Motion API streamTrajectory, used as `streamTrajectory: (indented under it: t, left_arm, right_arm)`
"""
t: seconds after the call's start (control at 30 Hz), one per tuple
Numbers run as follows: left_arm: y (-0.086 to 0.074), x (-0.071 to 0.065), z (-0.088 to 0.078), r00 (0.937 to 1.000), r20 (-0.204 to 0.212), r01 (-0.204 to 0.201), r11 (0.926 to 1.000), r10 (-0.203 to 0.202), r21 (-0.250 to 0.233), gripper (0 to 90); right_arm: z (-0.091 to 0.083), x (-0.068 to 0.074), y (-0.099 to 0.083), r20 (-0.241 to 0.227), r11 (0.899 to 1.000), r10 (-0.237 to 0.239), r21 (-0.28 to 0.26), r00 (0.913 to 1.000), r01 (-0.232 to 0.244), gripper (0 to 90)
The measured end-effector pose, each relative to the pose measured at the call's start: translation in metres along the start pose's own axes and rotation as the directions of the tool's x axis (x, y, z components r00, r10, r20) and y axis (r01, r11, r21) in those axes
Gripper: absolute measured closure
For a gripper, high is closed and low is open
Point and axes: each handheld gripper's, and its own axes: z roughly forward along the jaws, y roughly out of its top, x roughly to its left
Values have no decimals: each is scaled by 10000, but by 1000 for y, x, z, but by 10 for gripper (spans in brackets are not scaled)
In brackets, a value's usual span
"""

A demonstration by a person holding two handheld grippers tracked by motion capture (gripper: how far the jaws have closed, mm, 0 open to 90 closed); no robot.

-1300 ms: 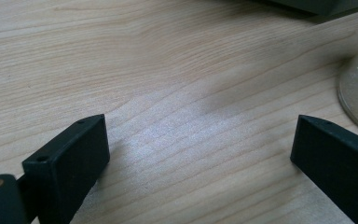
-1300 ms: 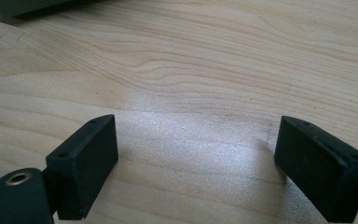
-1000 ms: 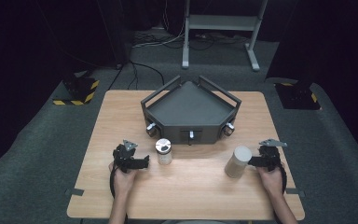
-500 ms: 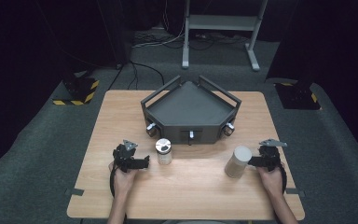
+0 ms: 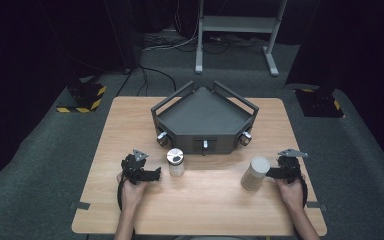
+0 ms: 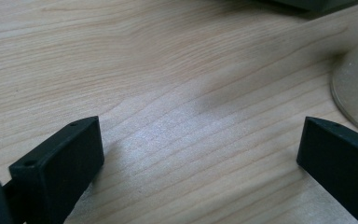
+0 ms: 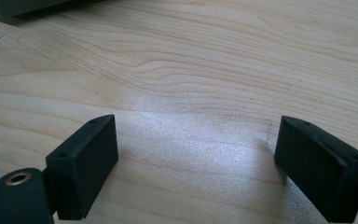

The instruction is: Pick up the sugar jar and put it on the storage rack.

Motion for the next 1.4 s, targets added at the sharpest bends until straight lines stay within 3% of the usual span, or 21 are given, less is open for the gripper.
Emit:
streamTrajectory:
  t: [0.57,0.67,0.97,1.0,1.17,1.4]
  left_arm:
    - [-2,-2,-7,9955,787,-515,9986,522,-112,5]
    - [-1,-7,-8,9949,739,-681,9976,687,-117,6]
    - [1,-13,-11,9865,1219,-1063,9939,1090,-284,6]
    - [-32,-41,8,9666,1655,2305,9465,-1959,-2258,6]
    - [-30,-42,8,9679,1948,1983,9587,-1588,-2040,9]
    - [-27,-44,9,9598,2443,1916,9586,-1381,-2108,13]
  right_arm:
    - [0,0,0,1,10000,-1,0,10000,1,126]
    - [0,0,0,0,10000,7,5,10000,-7,127]
    - [0,0,0,0,10000,2,1,10000,-2,127]
    - [0,0,0,0,10000,0,-1,10000,0,126]
    - [0,0,0,1,10000,-3,-1,10000,3,126]
    - [0,0,0,0,10000,-2,-2,10000,2,126]
